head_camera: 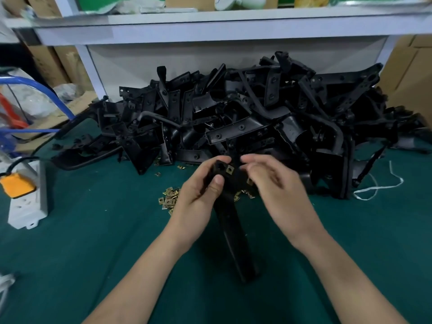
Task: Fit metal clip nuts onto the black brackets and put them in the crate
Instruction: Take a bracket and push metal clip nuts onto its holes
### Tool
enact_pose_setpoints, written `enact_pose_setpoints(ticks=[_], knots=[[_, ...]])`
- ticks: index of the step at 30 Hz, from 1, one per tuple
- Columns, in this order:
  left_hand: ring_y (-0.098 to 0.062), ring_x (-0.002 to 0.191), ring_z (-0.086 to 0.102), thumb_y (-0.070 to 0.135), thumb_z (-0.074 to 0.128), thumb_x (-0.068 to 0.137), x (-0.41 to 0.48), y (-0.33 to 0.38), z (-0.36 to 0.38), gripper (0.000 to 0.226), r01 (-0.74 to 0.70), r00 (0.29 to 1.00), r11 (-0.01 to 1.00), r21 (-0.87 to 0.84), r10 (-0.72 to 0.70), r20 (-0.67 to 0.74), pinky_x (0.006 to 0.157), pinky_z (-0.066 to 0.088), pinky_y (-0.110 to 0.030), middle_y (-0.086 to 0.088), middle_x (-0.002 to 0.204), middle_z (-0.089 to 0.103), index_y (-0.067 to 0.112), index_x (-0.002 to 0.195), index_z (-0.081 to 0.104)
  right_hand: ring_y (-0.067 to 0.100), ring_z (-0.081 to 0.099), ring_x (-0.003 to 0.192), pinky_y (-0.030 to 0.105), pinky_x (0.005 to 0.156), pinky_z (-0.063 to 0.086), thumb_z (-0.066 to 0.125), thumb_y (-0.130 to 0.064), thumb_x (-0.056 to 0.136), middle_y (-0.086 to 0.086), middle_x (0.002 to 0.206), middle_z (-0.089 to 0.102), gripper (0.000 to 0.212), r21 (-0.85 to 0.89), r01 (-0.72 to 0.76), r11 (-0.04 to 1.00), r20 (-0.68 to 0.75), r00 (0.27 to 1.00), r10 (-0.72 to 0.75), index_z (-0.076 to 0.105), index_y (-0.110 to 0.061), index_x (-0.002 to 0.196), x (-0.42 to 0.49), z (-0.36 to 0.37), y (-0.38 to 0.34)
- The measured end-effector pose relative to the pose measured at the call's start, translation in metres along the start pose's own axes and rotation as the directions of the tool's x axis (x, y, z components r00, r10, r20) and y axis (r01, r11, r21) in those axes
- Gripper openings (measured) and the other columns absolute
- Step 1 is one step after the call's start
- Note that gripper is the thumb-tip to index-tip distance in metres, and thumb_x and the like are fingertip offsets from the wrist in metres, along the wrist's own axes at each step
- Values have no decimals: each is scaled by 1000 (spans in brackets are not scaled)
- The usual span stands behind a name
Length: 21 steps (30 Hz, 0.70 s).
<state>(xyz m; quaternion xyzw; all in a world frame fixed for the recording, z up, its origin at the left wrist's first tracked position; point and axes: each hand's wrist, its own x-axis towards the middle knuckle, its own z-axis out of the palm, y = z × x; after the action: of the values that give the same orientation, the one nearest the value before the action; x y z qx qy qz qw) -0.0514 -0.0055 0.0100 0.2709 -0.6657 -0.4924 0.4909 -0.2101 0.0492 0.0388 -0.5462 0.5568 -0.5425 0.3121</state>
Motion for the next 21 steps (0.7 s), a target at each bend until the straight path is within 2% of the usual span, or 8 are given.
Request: enact_pose_setpoints(ticks=[2,4,6,9,12,16,21], knots=[[-11,109,64,17,47,102,-1,-1,1,31,-5,1000,1000,-2,5,3,93,50,-22,8,111,70,31,125,62,1,64,72,13,59,46,57,-39,95,-15,80,72,18,-107,-12,994,77,997,21,71,-39,107,0,8,-5],[-16,111,64,18,47,102,-2,-1,-1,32,-36,999,999,-6,36,-3,98,51,-28,6,112,69,34,124,62,0,62,65,12,55,44,58,-42,93,-15,76,70,18,-148,-12,989,44,999,18,70,-38,106,-1,13,-9],[-15,109,64,15,47,104,-2,1,-1,32,-79,997,997,-5,79,-5,97,52,-29,7,109,69,33,125,61,-2,64,77,11,63,45,56,-50,88,-19,81,70,26,-211,-8,978,-17,1000,5,69,-38,108,-4,16,-14],[-4,95,63,10,47,105,-3,4,1,29,-162,987,987,0,162,3,87,51,-21,14,100,66,25,128,59,4,62,99,29,84,52,47,-63,81,-21,96,68,43,-331,28,943,-83,995,-59,66,-39,111,-7,20,-21],[1,85,60,1,46,104,-4,6,2,29,-222,975,975,-20,222,-6,78,49,-14,15,96,64,15,128,56,4,59,102,35,89,51,41,-67,77,-23,101,65,49,-381,54,923,-131,985,-112,65,-38,109,-11,27,-30],[1,79,57,-5,46,103,-5,7,3,29,-261,965,965,25,261,-21,74,45,-10,19,92,61,9,127,56,4,58,97,30,83,50,40,-68,75,-23,96,63,47,-388,62,919,-154,979,-131,63,-38,103,-13,31,-37],[1,79,55,1,48,103,-6,7,1,30,-258,964,962,90,262,-39,76,42,-11,16,92,58,15,129,57,11,58,83,33,71,48,54,-55,82,-15,87,65,28,-330,-15,944,-99,995,-19,63,-35,100,-14,30,-46]])
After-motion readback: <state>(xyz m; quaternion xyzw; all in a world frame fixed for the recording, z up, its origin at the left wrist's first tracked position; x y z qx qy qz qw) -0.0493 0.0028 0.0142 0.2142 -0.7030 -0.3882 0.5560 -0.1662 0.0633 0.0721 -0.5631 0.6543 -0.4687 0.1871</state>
